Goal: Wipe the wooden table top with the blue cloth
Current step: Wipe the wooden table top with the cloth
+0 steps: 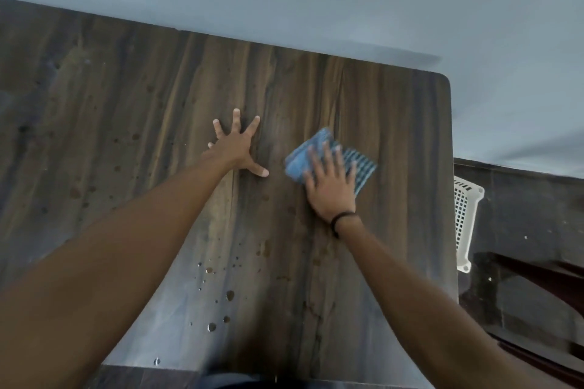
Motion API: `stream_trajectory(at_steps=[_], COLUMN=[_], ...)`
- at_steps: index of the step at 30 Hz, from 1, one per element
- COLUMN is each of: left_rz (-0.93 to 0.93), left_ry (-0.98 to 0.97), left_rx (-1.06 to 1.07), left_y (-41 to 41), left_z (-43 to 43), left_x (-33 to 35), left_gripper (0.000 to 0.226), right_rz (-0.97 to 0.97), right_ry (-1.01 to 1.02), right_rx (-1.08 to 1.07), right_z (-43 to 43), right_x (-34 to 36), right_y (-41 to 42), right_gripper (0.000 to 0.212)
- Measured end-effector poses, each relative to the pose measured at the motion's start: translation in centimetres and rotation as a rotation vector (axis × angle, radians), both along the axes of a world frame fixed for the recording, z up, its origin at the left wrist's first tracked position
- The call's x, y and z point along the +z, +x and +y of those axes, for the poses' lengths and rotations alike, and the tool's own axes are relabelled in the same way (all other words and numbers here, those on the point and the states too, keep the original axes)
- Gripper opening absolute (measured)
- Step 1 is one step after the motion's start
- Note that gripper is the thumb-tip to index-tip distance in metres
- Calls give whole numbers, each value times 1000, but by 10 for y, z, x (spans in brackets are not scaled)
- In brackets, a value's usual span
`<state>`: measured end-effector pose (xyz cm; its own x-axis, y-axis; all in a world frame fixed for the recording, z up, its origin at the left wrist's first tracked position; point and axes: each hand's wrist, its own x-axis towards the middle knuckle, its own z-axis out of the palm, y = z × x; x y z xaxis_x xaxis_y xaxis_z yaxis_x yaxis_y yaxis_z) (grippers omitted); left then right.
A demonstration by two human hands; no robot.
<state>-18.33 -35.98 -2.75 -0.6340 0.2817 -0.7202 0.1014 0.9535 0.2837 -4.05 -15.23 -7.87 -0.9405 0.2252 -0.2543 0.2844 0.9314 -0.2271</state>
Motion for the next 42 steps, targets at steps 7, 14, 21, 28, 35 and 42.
stream_trajectory(at_steps=[7,14,21,28,35,42], left_rz=[-32,-10,9,-3,18,10], left_ry=[-149,-148,-177,-229,-200,-198], left_rx=[-77,-51,-38,9,34,51], left_y=[53,78,86,116,117,118], left_z=[-46,-62,-62,-70,-72,-71], left_x=[10,-5,3,-14,-20,-19], left_gripper=[148,150,147,157,156,155], right_rz=[7,43,39,38,135,32], right_ry=[47,23,87,-7,40,8], right_rx=[315,74,832,-85,1097,141], right_z=[25,-42,43,-14,9,-8], right_x=[1,-4,-4,2,-7,3], right_y=[61,31,89,21,143,83], right_gripper=[58,59,57,60,57,57])
